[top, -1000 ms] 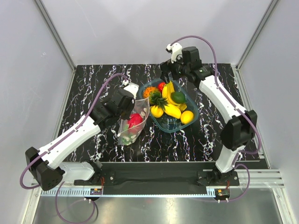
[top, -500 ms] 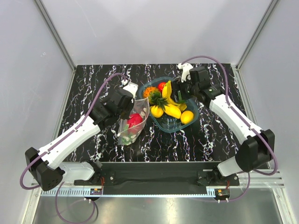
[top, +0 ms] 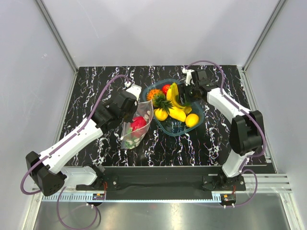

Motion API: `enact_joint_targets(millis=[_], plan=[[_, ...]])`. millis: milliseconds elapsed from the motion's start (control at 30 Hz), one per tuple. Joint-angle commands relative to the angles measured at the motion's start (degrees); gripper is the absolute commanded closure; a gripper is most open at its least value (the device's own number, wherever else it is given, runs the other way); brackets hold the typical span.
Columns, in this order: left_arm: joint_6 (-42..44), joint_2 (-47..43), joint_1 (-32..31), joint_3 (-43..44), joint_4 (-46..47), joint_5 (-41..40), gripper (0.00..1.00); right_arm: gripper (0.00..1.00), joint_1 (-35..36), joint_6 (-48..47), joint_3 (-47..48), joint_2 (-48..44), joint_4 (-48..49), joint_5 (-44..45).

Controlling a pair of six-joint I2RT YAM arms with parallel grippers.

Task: Place the food in the zip-top bag and seal the zipper
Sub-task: Pick up the fake fruit from the bin.

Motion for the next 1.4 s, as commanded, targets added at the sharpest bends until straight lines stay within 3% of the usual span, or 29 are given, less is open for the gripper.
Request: enact_joint_targets(millis=[0,200,300,367,600,700,833,1167,1367], plan=[[0.53,-1.25,0.25,0.26,1.64,-0.57,1.0,0.27,-0.9,0.31,5.51,3.04,2.19,-2.28],[0.53,-1.25,0.25,0.18,1.55,-0.48,1.0,0.27,-1.07,-0.22,8.25,8.49,1.92,-1.93],[0.53,-1.33,0.25,0.18,1.55,-0.3,1.0,0.18,-1.07,-0.3,8.43,9.63,3.06,0.35],[0.53,-1.33,0.25,0.18,1.55,-0.39,1.0,0.18,-1.07,-0.39,8.34,10.6,4.03,1.06],[0.53,-1.51,0.25,0.18,1.55,-0.3,1.0,0.24,-1.07,-0.48,10.1,14.38,3.94,1.85],[0.61,-1.51,0.25,0.18,1.55,-0.3,1.0,0.34,-1.07,-0.13,9.92,14.12,4.65,1.94],[0.62,-1.42,0.34,0.18,1.55,-0.3,1.0,0.39,-1.07,0.4,8.61,11.05,5.43,1.77],[1.32,-1.34,0.33,0.44,2.08,2.51,1.0,0.44,-0.46,4.35,-0.7,-8.89,5.44,-2.71],[1.14,-1.69,0.25,0.35,2.17,4.44,1.0,0.45,7.17,4.97,-4.22,-19.18,2.98,-4.3]])
